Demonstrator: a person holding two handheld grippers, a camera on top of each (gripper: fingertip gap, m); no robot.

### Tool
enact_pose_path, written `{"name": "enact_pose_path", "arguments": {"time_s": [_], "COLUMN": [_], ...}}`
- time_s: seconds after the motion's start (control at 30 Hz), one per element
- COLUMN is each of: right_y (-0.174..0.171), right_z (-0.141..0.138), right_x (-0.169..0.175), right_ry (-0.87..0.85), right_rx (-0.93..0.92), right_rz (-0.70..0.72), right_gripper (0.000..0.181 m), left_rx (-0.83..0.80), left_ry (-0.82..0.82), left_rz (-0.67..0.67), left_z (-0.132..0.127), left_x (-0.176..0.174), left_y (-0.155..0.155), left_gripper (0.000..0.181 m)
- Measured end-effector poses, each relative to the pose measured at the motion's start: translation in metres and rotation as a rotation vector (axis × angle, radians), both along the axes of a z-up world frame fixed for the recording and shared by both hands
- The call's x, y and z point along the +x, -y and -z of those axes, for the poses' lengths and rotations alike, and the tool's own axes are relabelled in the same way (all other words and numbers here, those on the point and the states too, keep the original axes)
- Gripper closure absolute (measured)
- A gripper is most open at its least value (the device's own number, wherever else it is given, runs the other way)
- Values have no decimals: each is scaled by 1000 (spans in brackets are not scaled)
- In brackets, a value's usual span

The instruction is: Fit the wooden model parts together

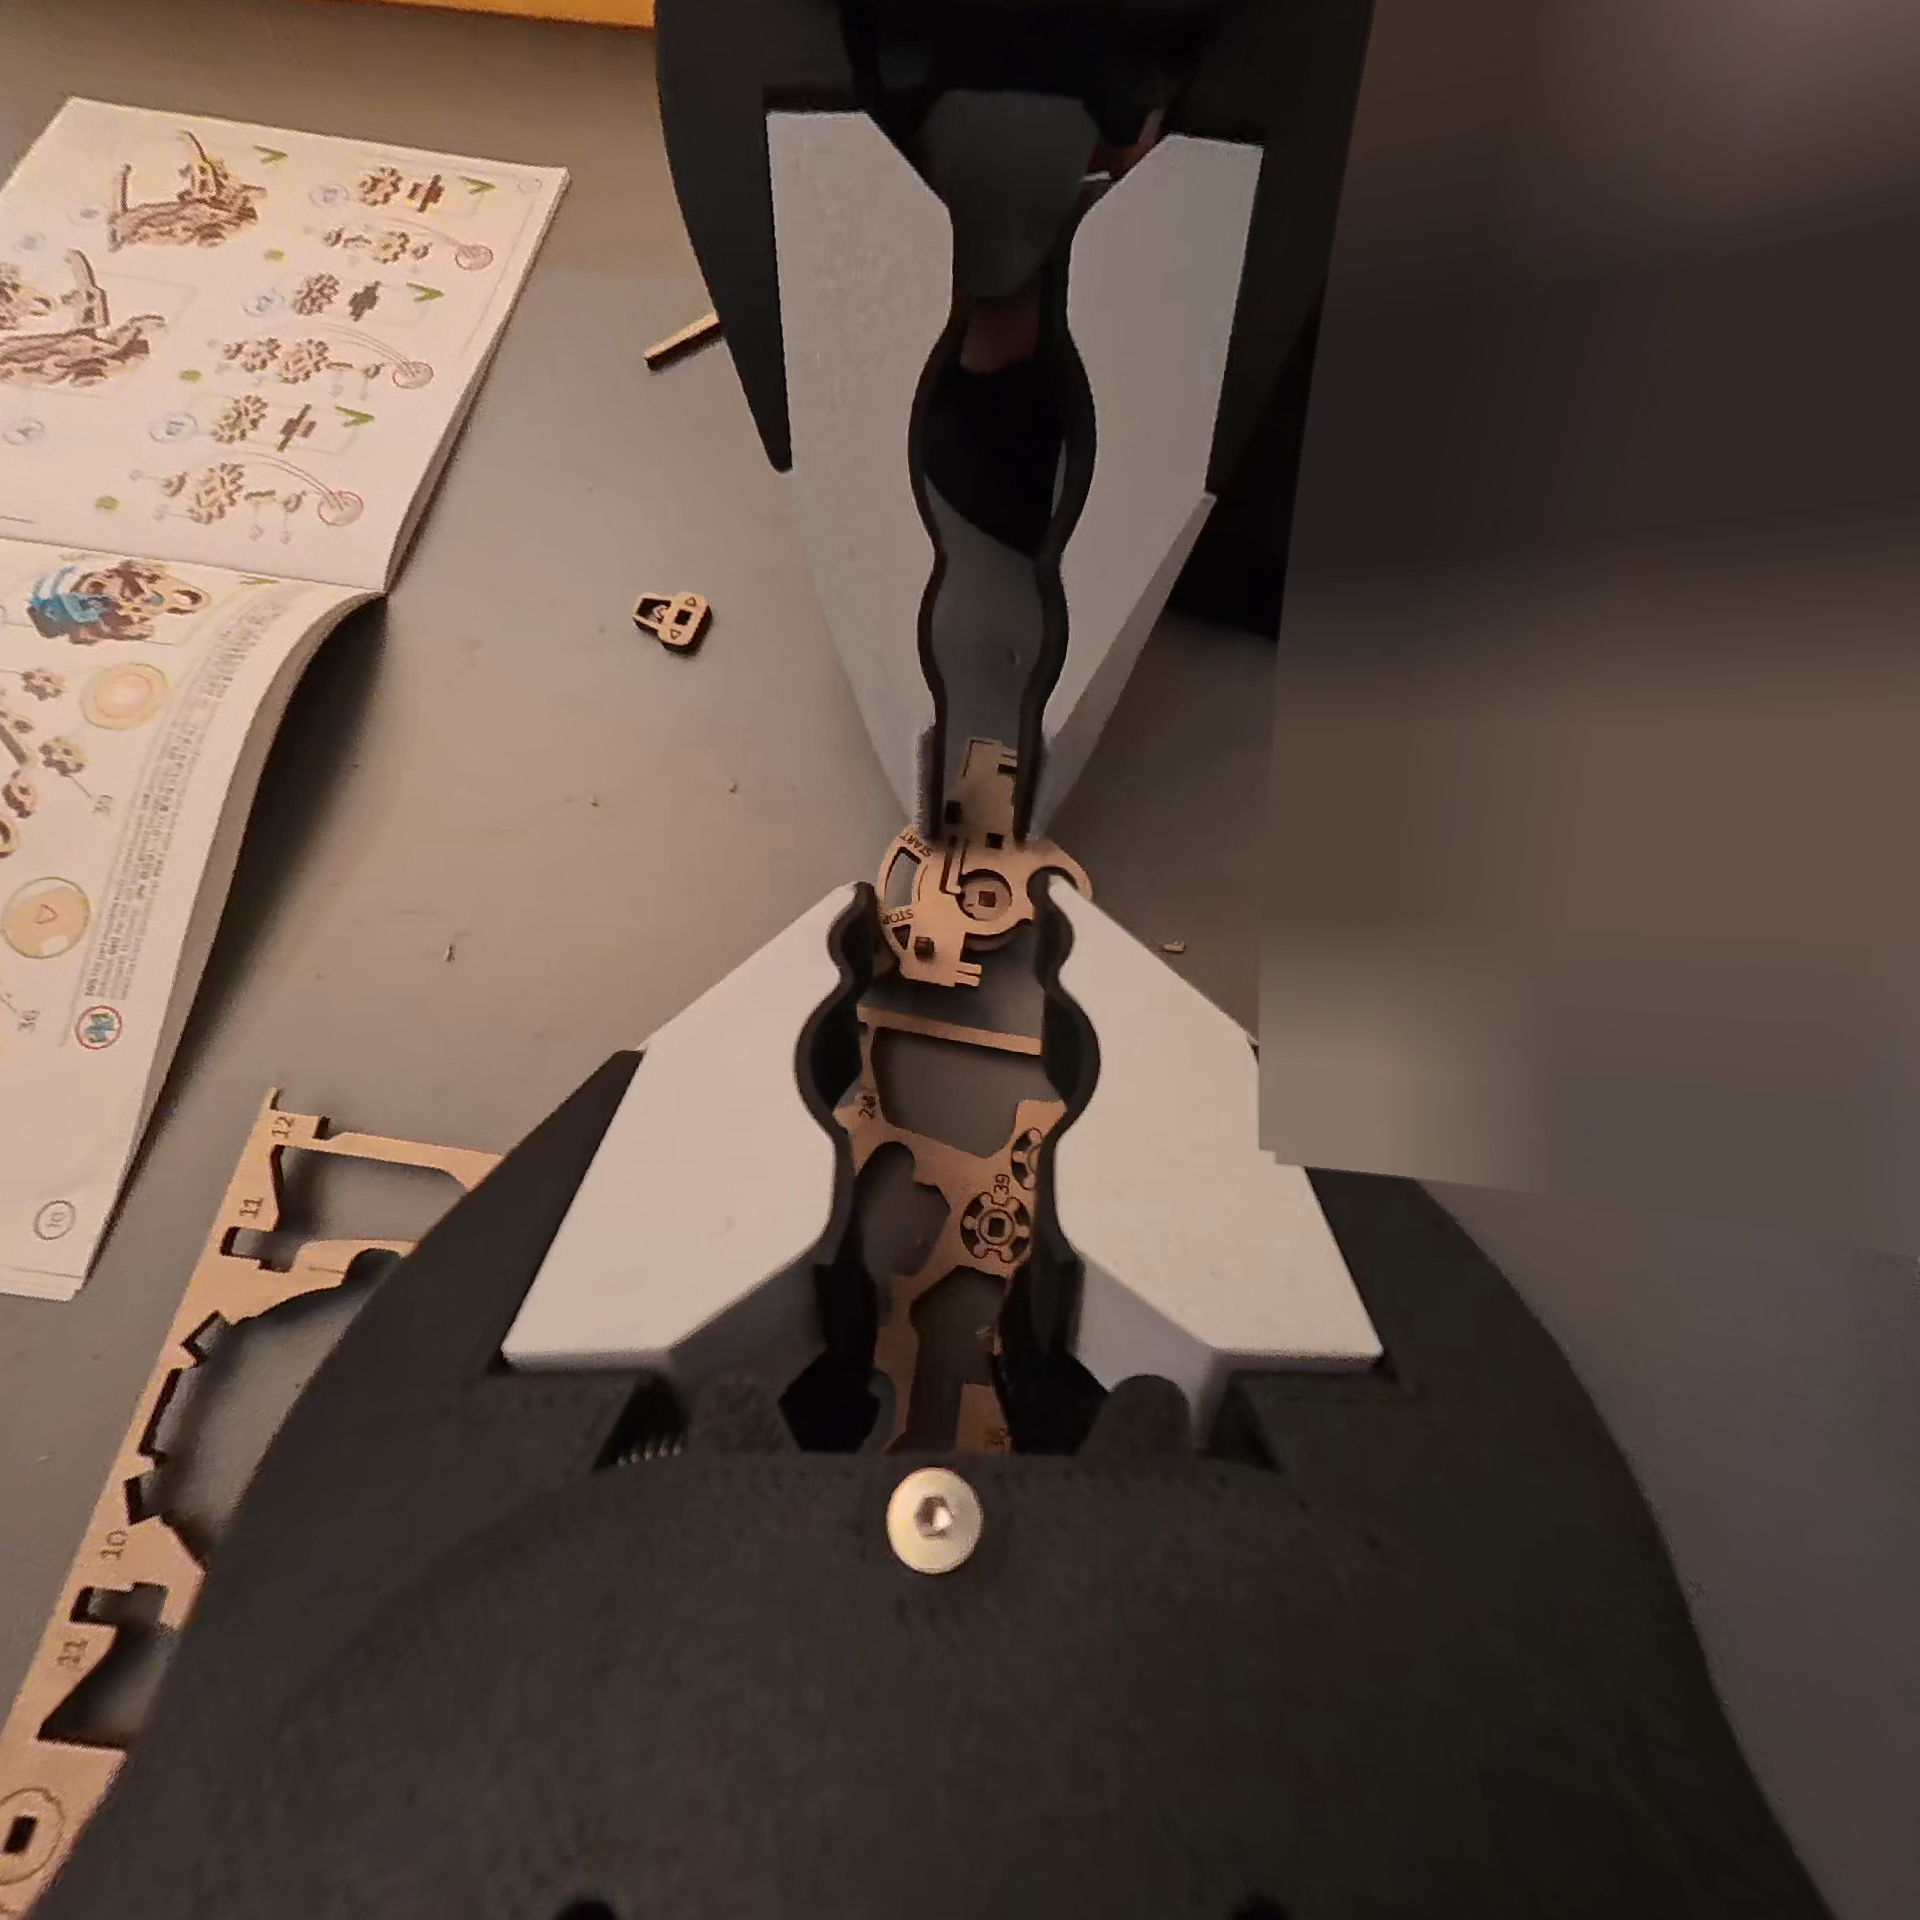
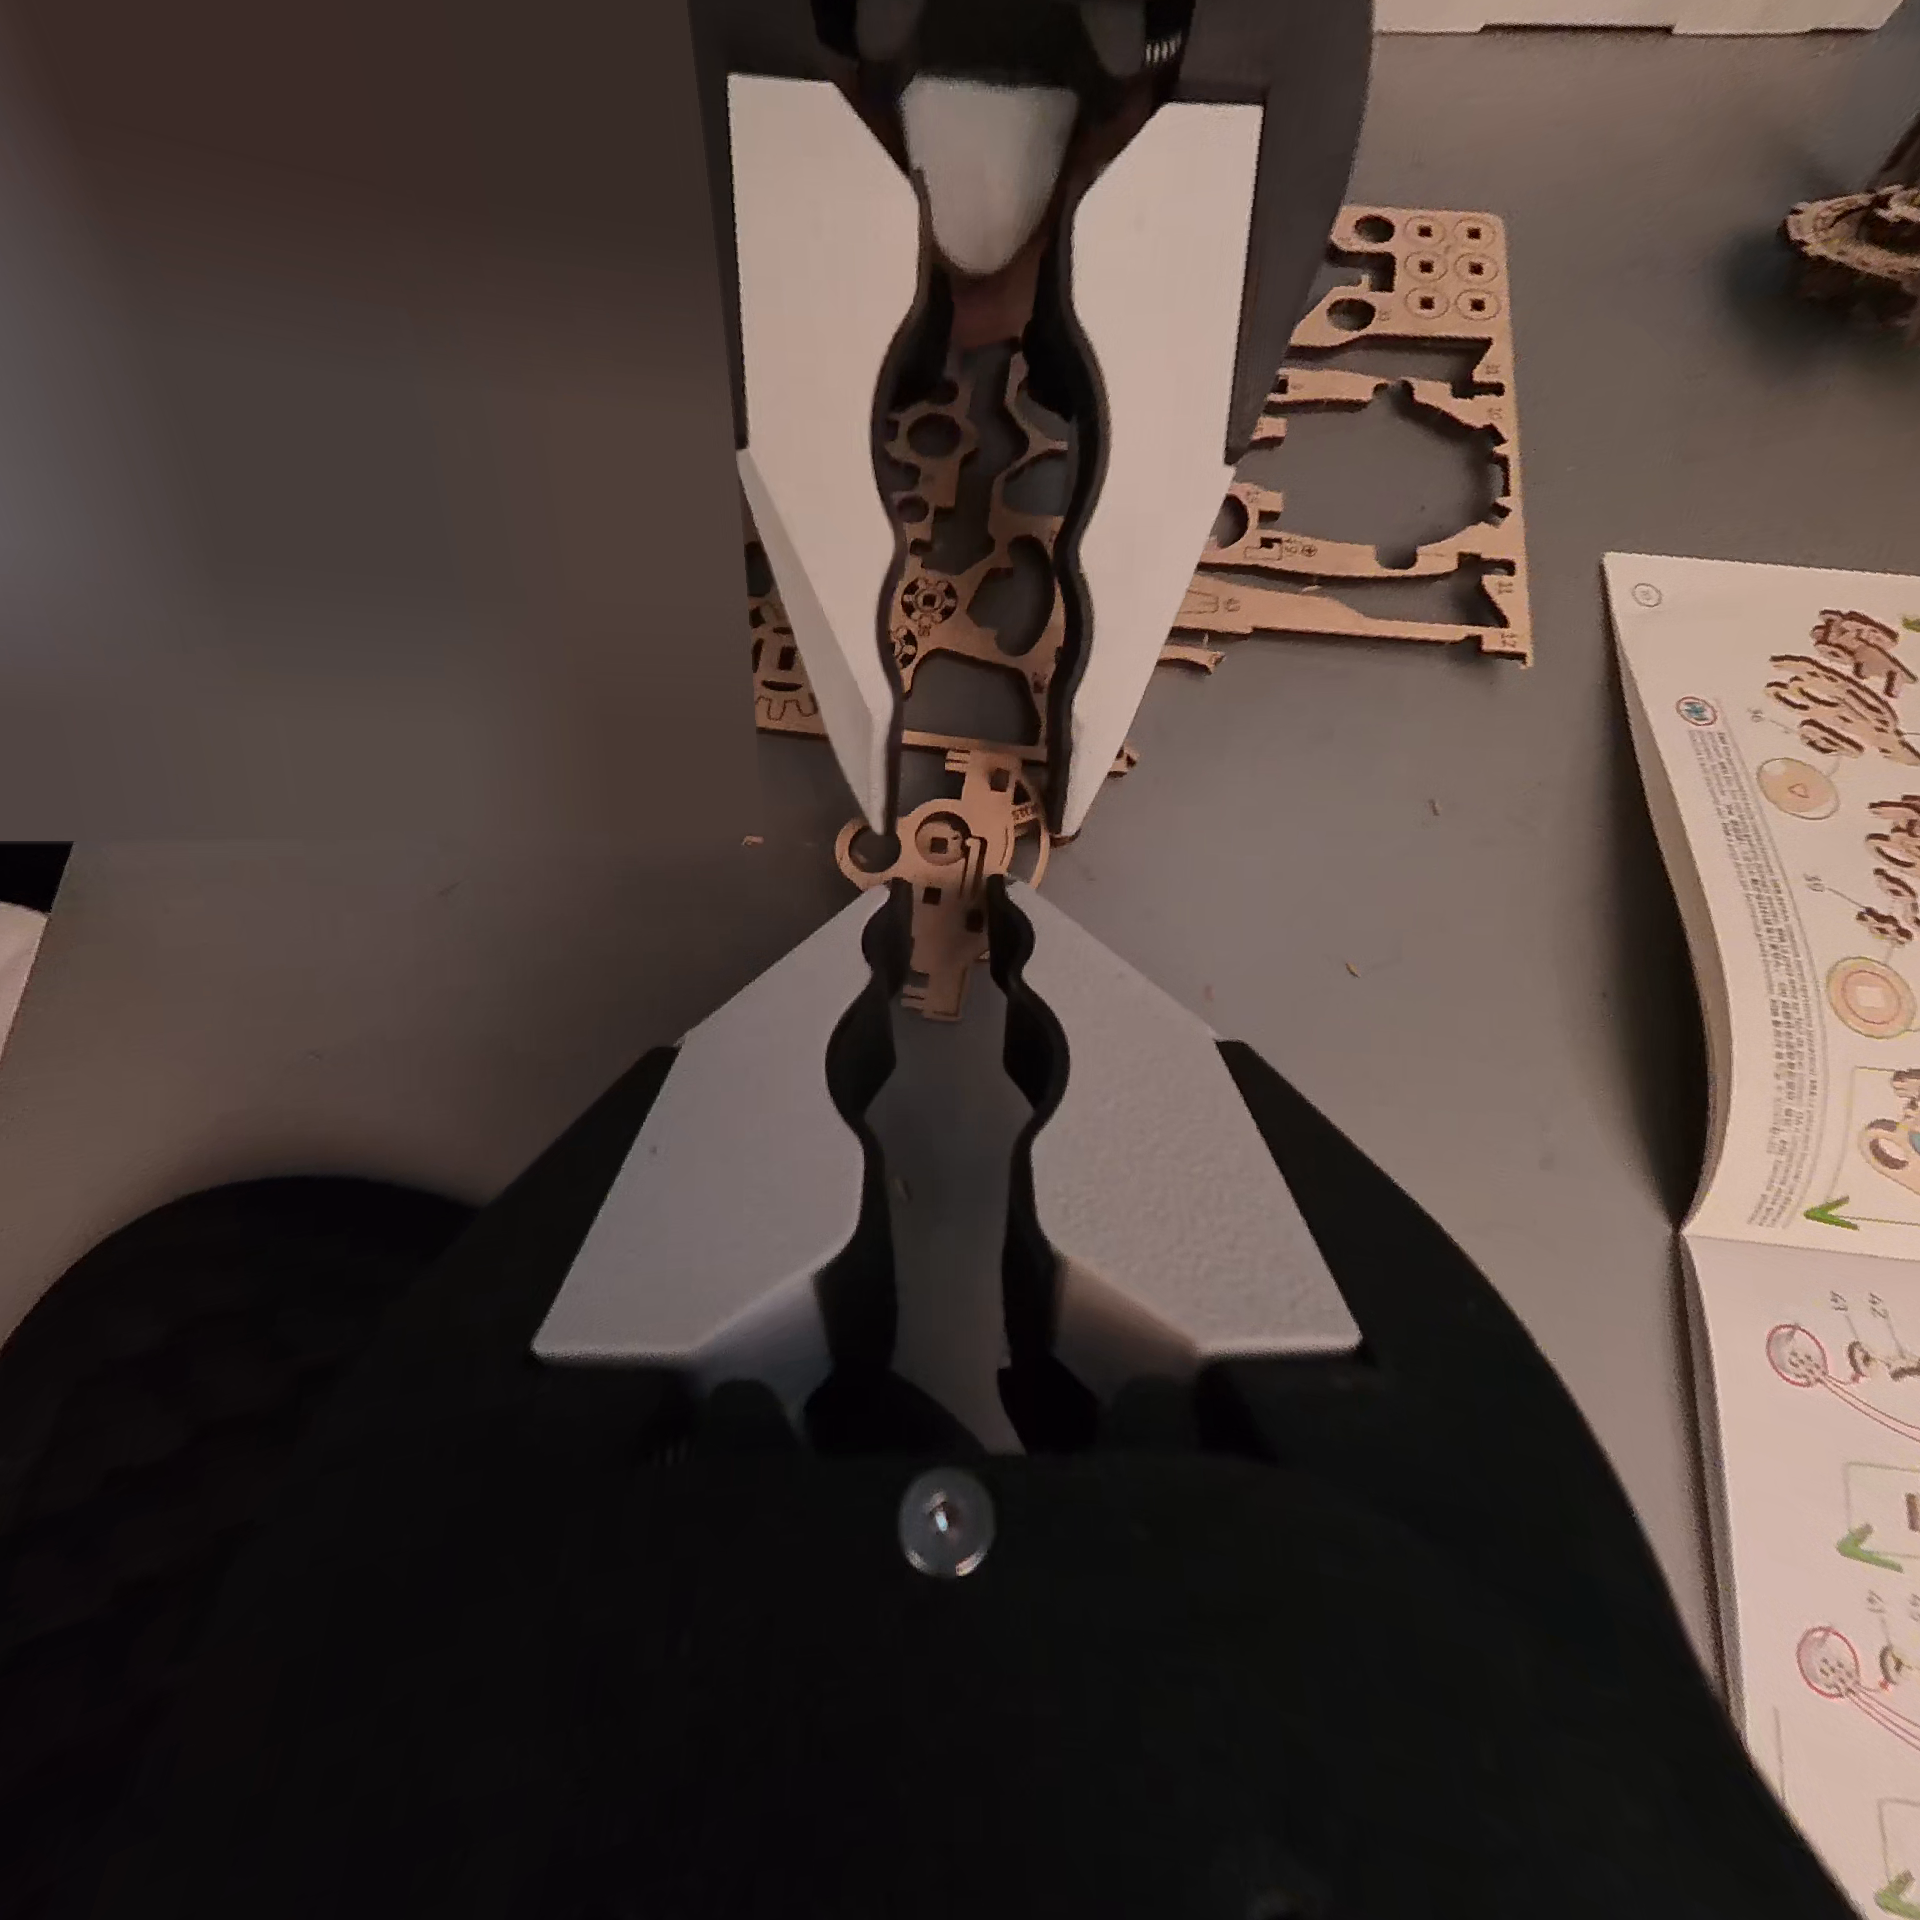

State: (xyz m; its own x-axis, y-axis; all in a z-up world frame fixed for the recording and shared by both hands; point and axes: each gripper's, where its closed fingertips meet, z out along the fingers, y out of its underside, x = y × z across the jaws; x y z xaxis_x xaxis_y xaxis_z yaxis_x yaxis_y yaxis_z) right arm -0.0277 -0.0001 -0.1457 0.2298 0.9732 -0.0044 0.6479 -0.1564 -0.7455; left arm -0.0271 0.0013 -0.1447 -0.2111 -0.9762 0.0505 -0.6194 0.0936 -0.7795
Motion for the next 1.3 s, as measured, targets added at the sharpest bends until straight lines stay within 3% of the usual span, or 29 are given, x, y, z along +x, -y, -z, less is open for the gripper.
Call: {"name": "enact_pose_path", "arguments": {"time_s": [0.63, 0.93, 1.13, 1.27, 1.3], "right_y": [2, 2, 3, -1, -3], "right_z": [2, 0, 9, 12, 12], "right_x": [-1, -3, 5, 5, 5], "right_ry": [88, 23, 75, 84, 84], "right_rx": [4, 33, 47, 19, 12], "right_rz": [22, -2, -16, 20, 30], "right_gripper": [167, 168, 139, 151, 156], "left_rx": [51, 38, -5, -1, 15], "left_ry": [23, 20, 14, 13, 6], "left_rz": [-19, -12, -12, -3, 2], "left_z": [2, 2, 1, 1, 3], "left_x": [1, -1, -4, -5, -5], "left_y": [1, 3, 3, 3, 4], "left_gripper": [152, 150, 150, 146, 134]}}
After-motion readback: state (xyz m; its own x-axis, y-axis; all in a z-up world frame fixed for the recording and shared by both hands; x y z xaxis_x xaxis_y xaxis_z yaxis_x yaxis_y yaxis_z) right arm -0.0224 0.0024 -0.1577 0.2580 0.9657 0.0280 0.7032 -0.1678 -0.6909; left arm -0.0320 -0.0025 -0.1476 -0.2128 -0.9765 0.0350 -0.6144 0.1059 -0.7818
